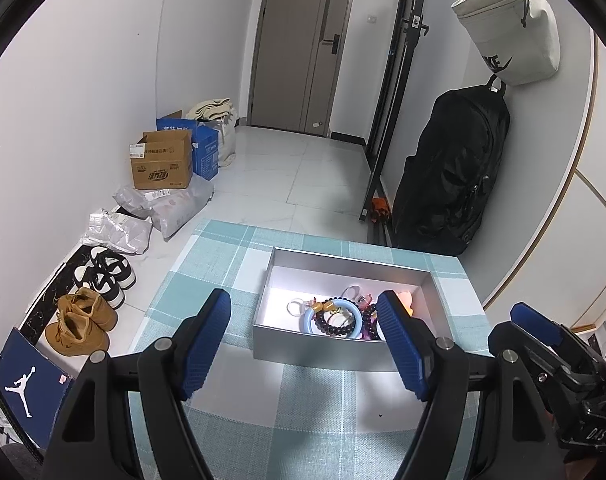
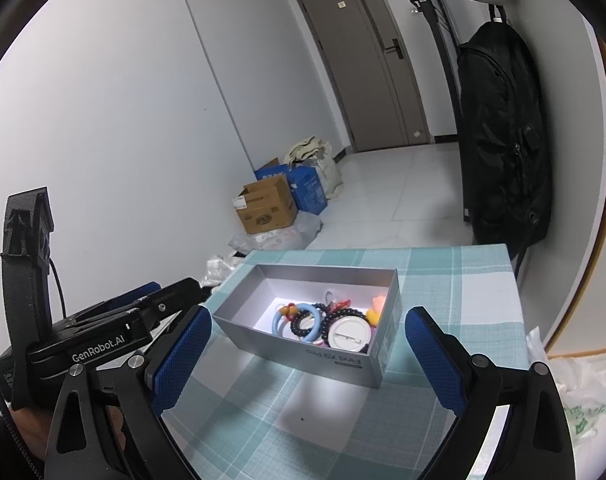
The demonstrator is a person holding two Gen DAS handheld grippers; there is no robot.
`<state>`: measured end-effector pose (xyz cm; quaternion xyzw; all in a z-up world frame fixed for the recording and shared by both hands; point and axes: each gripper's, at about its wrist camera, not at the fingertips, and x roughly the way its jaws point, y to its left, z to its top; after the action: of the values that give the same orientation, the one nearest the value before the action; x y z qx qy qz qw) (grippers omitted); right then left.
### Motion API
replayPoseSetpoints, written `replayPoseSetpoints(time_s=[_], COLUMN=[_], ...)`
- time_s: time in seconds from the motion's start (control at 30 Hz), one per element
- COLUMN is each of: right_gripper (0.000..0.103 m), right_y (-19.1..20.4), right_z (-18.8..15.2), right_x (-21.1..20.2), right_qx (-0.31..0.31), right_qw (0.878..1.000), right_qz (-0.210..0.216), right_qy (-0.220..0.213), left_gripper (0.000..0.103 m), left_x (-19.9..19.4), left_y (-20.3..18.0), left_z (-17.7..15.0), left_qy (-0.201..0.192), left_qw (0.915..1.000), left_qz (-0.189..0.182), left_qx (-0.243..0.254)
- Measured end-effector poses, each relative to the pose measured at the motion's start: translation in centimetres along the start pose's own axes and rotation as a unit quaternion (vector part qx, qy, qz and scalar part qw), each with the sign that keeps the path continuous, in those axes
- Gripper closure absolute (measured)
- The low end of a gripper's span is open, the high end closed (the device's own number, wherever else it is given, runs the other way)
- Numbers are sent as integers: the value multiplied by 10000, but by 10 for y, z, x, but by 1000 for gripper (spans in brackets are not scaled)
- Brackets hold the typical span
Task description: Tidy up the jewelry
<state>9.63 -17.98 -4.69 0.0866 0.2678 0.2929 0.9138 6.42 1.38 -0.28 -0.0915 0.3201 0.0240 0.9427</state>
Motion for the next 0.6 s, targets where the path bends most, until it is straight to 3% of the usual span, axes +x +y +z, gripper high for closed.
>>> replayPoseSetpoints(time_s=[0.6], right_gripper=[5], right_y=[-2], right_z=[0], right_x=[3], right_qx=[-8], right_qw=[10000], right_qz=[-13], right_qy=[58], left_gripper=[31], left_x=[3], left_y=[-1], left_z=[0], left_qy=[23], left_qw=[10000], left_qz=[-9], left_qx=[43])
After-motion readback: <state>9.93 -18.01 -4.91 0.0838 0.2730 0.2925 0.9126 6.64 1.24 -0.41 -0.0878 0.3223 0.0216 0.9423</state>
